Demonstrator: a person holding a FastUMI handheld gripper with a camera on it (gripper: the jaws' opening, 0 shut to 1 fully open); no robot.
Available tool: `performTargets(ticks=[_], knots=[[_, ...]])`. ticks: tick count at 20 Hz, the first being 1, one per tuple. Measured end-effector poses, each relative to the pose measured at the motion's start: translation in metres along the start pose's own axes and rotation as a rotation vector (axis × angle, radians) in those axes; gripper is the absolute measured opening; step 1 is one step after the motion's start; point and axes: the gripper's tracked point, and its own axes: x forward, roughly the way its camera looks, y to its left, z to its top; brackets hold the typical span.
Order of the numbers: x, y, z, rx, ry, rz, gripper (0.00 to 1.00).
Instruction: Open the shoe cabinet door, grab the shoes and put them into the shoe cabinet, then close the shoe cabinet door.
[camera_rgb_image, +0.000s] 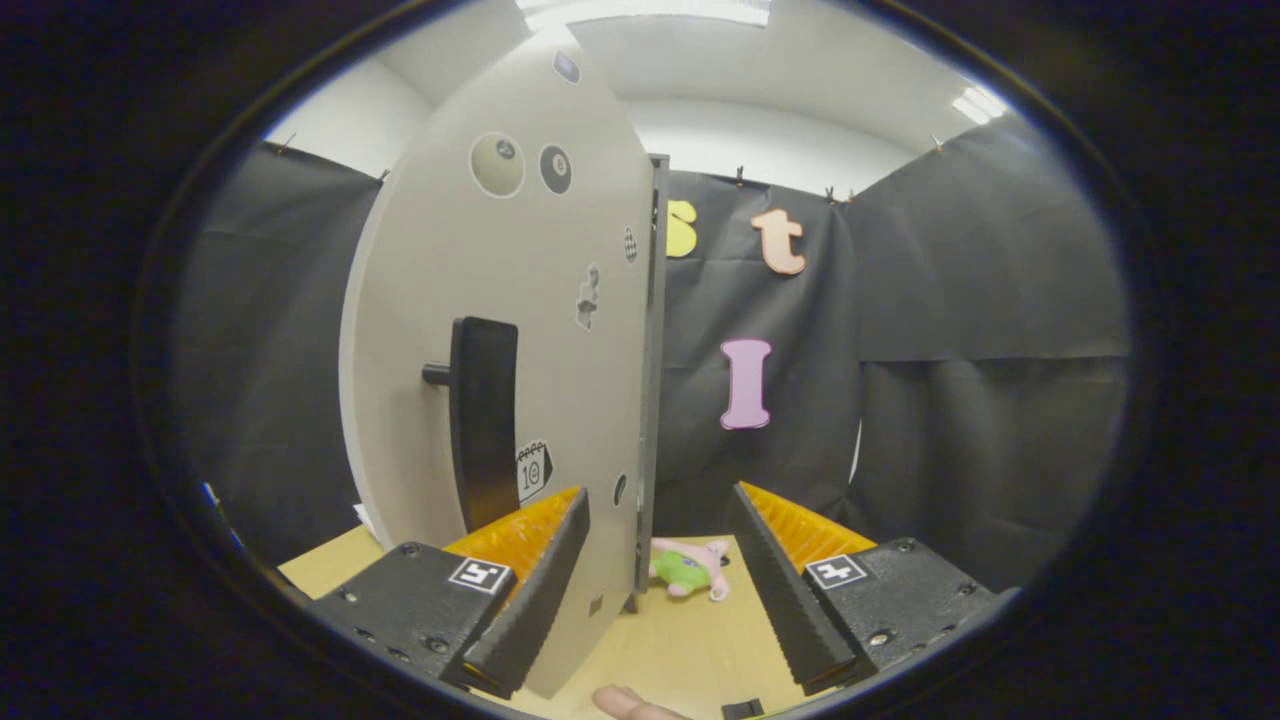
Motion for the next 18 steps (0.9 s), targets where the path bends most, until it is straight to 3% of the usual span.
performTargets(ticks=[7,13,18], knots=[[0.017,0.063,0.005,-0.024,-0.054,-0.032,0.92],[0.060,0.159,-0.012,-0.003,0.013,0.044,0.94],[0.072,0.194,-0.025,0.031,0.038,0.068,0.99]])
